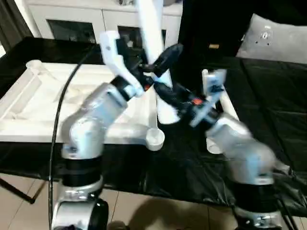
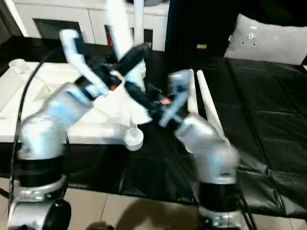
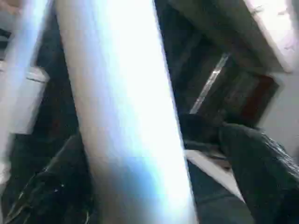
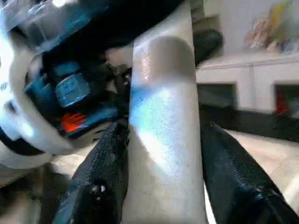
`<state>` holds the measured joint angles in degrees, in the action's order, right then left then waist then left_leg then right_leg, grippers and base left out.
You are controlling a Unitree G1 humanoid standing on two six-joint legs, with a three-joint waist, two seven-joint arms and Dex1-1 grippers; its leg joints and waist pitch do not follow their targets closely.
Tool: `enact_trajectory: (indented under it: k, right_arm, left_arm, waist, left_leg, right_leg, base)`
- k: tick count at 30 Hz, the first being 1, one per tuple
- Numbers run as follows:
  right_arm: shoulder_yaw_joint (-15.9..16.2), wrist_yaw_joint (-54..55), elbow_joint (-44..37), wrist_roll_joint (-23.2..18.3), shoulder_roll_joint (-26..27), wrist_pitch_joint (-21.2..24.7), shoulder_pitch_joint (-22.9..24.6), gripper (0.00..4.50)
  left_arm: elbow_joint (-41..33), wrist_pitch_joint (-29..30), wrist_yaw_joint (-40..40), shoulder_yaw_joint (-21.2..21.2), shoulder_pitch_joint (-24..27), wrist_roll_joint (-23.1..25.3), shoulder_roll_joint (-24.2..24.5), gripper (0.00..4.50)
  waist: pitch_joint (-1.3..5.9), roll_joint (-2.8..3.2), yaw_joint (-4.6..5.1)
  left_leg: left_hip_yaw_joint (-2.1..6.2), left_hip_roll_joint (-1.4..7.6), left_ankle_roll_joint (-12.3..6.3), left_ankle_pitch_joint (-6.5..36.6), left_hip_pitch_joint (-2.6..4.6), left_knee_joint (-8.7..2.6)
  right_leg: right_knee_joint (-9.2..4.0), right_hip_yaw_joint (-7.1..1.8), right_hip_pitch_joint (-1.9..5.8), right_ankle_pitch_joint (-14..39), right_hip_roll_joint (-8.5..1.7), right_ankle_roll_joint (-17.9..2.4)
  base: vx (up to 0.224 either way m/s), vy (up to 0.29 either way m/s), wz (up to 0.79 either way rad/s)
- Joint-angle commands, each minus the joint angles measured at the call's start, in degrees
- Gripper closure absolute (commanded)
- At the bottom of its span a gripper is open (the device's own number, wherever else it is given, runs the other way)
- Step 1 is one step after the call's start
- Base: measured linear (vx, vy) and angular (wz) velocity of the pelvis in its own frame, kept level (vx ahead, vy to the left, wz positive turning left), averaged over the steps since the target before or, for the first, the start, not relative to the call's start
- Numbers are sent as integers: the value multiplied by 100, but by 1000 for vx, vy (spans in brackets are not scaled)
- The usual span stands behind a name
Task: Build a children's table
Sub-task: Pick table leg
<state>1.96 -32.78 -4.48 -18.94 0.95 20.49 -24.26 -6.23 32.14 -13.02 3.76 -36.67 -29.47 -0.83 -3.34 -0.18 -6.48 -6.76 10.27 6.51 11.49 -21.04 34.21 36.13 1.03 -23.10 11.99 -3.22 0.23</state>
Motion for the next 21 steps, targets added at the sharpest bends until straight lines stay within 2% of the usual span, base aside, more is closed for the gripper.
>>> enact_trajectory:
  k: [1, 6, 9, 10, 12, 13, 16, 18, 21]
  right_arm:
    - [181, 268, 291, 516, 82, -881, -46, 262]
    - [248, 362, 384, 572, 198, -1071, -3, 262]
    - [300, 382, 473, 653, 220, -1279, 15, 262]
    - [325, 406, 650, 733, 250, -1585, 1, 262]
    - [333, 421, 800, 781, 277, -1799, -29, 262]
    - [333, 421, 800, 781, 277, -1799, -29, 262]
    - [323, 454, 932, 800, 293, -1996, -96, 262]
    - [336, 437, 957, 803, 276, -2047, -100, 262]
    - [356, 420, 1010, 807, 272, -2120, -99, 262]
  left_arm:
    - [205, -517, 379, -343, 6, 643, -79, 56]
    - [250, -890, 726, -287, 100, 823, -413, 90]
    - [266, -1039, 806, -287, 134, 878, -524, 122]
    - [297, -1185, 834, -306, 165, 921, -589, 122]
    - [318, -1317, 843, -312, 193, 938, -644, 143]
    - [318, -1317, 843, -312, 193, 938, -644, 167]
    - [355, -1415, 857, -253, 208, 928, -726, 178]
    - [371, -1443, 877, -231, 221, 917, -755, 204]
    - [390, -1477, 879, -234, 229, 916, -764, 217]
  waist:
    - [399, -60, -2]
    - [408, -69, 5]
    - [402, -86, 0]
    - [402, -84, 0]
    - [395, -82, 4]
    - [393, -81, 5]
    - [392, -73, 13]
    - [394, -72, 12]
    - [391, -90, 13]
  left_leg:
    - [-108, 93, 75, 130, -53, -360]
    - [-96, 91, -79, -17, -48, -340]
    - [-103, 90, -165, 58, -49, -339]
    - [-104, 94, -180, 103, -47, -342]
    - [-107, 104, -198, 188, -48, -345]
    - [-108, 106, -201, 202, -47, -347]
    - [-106, 106, -220, 214, -38, -342]
    - [-100, 111, -227, 206, -35, -345]
    - [-104, 108, -255, 227, -38, -344]
  right_leg:
    - [-391, -171, 395, 196, -325, -620]
    - [-332, -167, 413, -410, -299, -840]
    - [-341, -169, 410, -351, -308, -905]
    - [-345, -170, 407, -269, -312, -911]
    - [-360, -169, 394, -128, -322, -933]
    - [-364, -170, 390, -102, -321, -940]
    - [-364, -172, 389, -101, -314, -944]
    - [-353, -169, 389, -141, -310, -948]
    - [-358, -171, 390, -110, -313, -937]
  base:
    - [0, 0, 0]
    - [0, 0, 0]
    - [0, 0, 0]
    - [0, 0, 0]
    - [0, 0, 0]
    - [0, 0, 0]
    - [0, 0, 0]
    - [0, 0, 0]
    - [0, 0, 0]
